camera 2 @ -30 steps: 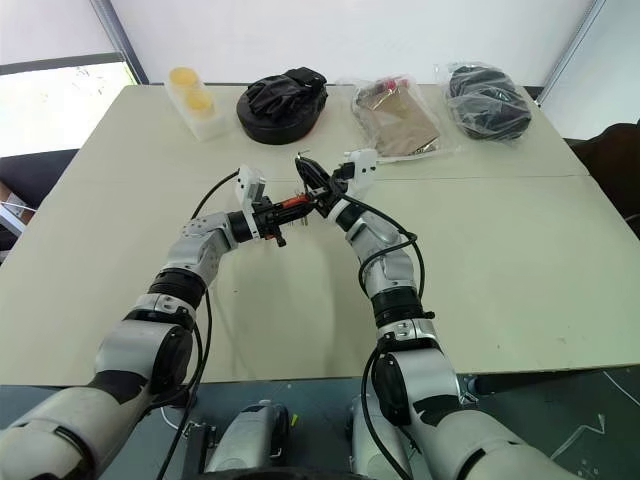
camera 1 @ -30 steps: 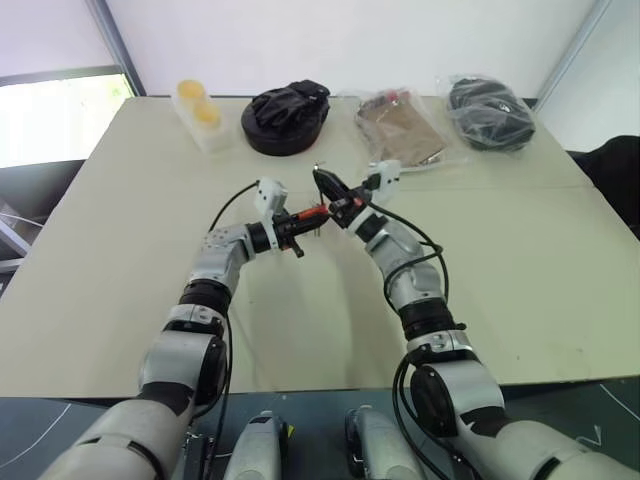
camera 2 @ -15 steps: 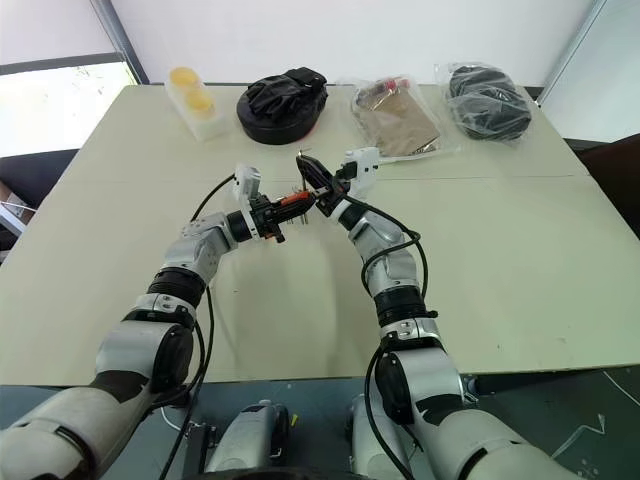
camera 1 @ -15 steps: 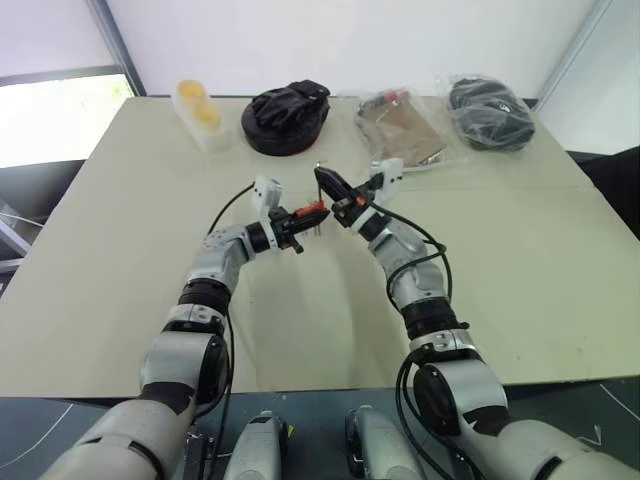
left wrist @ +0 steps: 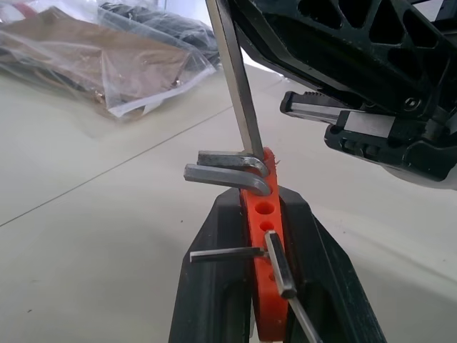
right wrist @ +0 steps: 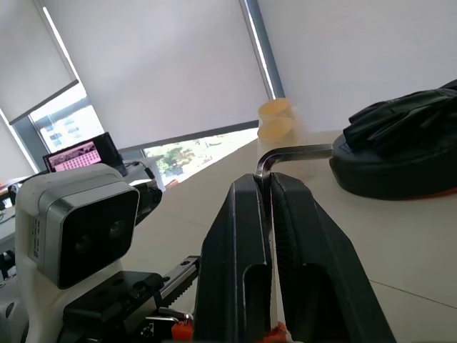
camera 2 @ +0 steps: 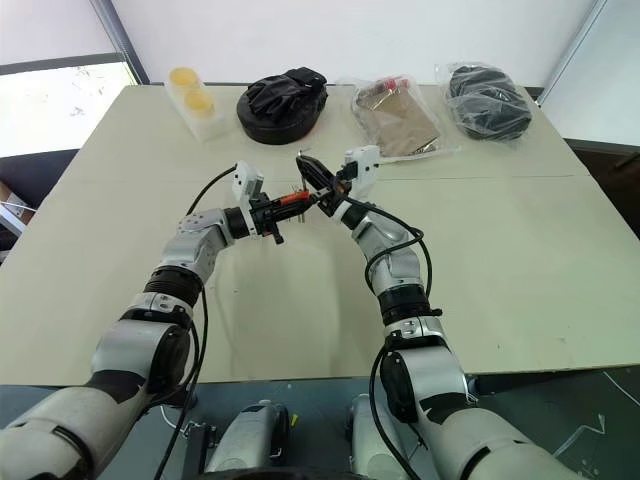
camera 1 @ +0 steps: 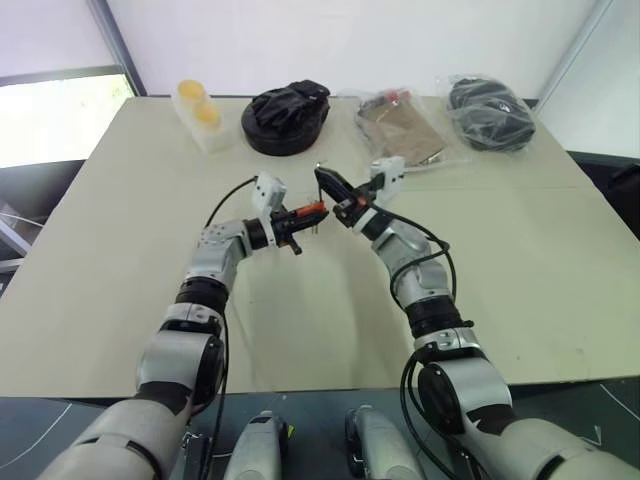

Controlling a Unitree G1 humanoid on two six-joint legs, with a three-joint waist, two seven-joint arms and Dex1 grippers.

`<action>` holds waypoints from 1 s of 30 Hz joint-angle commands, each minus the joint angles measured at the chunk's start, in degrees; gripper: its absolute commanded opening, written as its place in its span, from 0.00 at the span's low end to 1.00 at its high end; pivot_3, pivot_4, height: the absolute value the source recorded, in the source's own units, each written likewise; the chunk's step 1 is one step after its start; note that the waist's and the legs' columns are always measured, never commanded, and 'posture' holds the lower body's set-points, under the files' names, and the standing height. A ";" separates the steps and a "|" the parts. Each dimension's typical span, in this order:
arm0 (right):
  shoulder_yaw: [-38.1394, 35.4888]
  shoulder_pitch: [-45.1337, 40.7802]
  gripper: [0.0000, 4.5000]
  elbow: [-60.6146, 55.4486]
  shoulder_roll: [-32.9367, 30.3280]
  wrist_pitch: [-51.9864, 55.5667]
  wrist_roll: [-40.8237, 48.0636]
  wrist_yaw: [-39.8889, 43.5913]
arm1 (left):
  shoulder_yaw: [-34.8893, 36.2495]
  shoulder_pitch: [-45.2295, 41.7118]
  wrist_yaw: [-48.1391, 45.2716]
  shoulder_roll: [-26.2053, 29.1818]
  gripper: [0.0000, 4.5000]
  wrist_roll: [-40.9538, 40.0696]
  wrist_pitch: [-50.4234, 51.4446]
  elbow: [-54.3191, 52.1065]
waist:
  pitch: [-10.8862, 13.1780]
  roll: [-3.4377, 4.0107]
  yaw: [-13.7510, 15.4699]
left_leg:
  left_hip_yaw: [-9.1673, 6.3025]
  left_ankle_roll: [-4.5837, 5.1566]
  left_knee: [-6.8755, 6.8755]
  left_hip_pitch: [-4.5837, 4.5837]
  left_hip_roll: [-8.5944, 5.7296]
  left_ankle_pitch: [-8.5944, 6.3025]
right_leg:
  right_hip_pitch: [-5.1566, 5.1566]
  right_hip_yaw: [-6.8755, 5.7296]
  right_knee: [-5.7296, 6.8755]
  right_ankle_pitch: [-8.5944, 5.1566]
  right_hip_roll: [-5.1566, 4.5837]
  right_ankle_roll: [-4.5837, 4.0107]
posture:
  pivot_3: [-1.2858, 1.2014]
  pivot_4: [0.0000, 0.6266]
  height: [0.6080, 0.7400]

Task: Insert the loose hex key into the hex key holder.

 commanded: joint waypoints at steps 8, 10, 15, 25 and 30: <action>-1.91 -0.32 0.01 0.43 -0.88 -0.60 0.83 -2.47 | 4.96 -3.14 0.25 0.56 0.00 -6.31 3.28 -5.81 | 0.00 0.00 -0.03 | -0.01 0.00 0.01 0.00 0.00 0.00 | 0.00 0.00 0.02 0.00 0.00 0.00 | 0.52 0.24 1.00; -1.91 -0.27 0.01 0.48 -0.96 -0.66 0.86 -2.57 | 4.90 -2.94 0.21 0.63 0.00 -6.39 3.68 -6.37 | 0.00 0.00 -0.03 | -0.01 0.00 0.01 0.00 0.00 0.00 | 0.00 0.00 0.02 0.00 0.00 0.00 | 0.52 0.24 1.00; -1.23 0.03 0.01 1.01 -1.33 -0.44 0.47 -2.36 | 3.61 -2.52 -0.20 0.99 0.00 -5.11 2.43 -7.17 | 0.00 0.00 -0.02 | 0.00 0.00 0.02 0.00 0.00 0.00 | 0.00 0.00 0.02 0.00 0.00 0.00 | 0.52 0.24 1.00; -1.05 0.73 0.17 1.12 -1.58 -0.16 0.54 -2.19 | 2.08 -2.91 -0.54 1.34 0.00 -3.59 0.31 -8.19 | 0.00 0.00 -0.01 | 0.00 0.00 0.02 0.00 0.00 0.00 | 0.00 0.00 0.02 0.00 0.00 0.00 | 0.52 0.24 1.00; -1.30 0.94 0.71 0.79 -1.60 -0.30 0.58 -2.74 | 1.79 -2.68 -0.47 1.55 0.00 -3.24 -0.21 -8.11 | 0.00 0.00 0.01 | 0.01 0.00 0.02 0.00 0.00 0.00 | 0.00 0.02 0.02 0.00 -0.01 0.00 | 0.52 0.24 1.00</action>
